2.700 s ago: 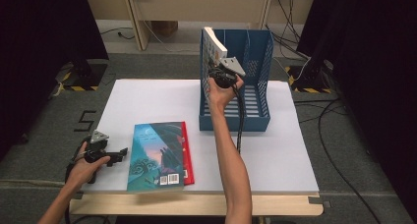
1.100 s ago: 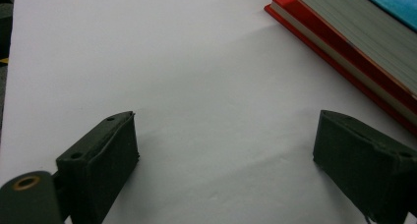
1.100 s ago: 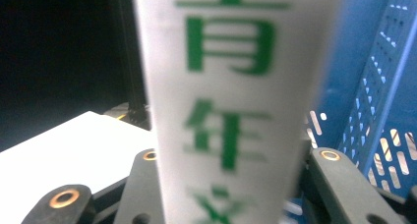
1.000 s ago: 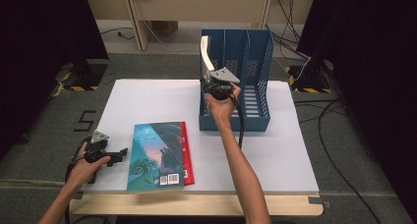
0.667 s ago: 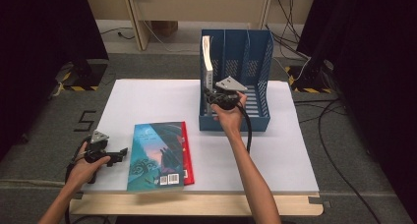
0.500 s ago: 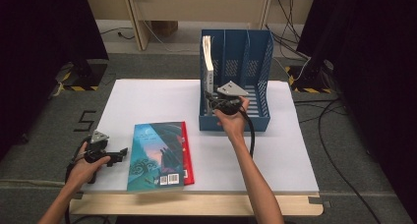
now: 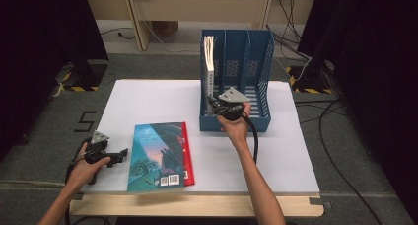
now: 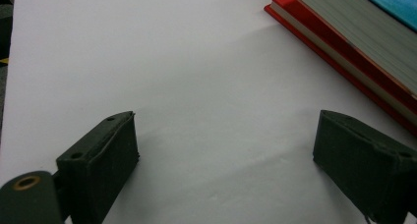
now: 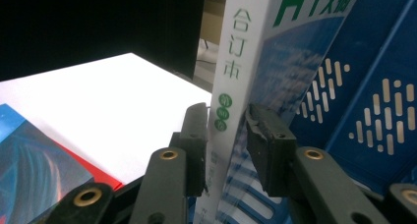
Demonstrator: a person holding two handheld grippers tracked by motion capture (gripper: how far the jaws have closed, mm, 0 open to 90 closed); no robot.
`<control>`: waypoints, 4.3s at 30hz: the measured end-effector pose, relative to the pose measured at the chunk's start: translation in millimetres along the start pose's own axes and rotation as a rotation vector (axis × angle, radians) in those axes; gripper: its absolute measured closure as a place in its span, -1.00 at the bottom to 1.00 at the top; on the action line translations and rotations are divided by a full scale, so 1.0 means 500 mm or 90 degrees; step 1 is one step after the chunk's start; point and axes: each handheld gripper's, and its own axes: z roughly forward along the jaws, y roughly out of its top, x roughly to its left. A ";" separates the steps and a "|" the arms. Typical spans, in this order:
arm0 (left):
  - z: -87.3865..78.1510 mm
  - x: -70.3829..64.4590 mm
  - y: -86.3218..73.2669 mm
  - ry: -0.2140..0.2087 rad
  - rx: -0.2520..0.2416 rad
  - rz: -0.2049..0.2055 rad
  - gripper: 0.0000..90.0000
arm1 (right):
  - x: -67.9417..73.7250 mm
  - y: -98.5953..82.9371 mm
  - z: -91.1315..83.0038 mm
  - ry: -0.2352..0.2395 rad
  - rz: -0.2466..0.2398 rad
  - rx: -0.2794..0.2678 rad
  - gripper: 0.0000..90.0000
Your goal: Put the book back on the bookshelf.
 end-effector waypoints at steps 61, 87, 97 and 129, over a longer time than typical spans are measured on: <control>0.000 0.001 0.000 -0.003 0.000 -0.001 -0.80 | 0.026 0.019 -0.067 0.040 0.102 -0.022 -0.20; 0.000 0.001 0.000 -0.005 0.000 -0.002 -0.80 | 0.061 -0.019 -0.102 0.083 0.149 0.003 -0.37; 0.000 0.002 0.000 -0.005 -0.001 -0.002 -0.80 | 0.075 -0.041 -0.111 0.110 0.173 0.016 -0.39; -0.017 0.002 -0.009 -0.021 0.002 0.004 -0.68 | 0.095 -0.095 -0.131 0.139 0.203 0.057 -0.54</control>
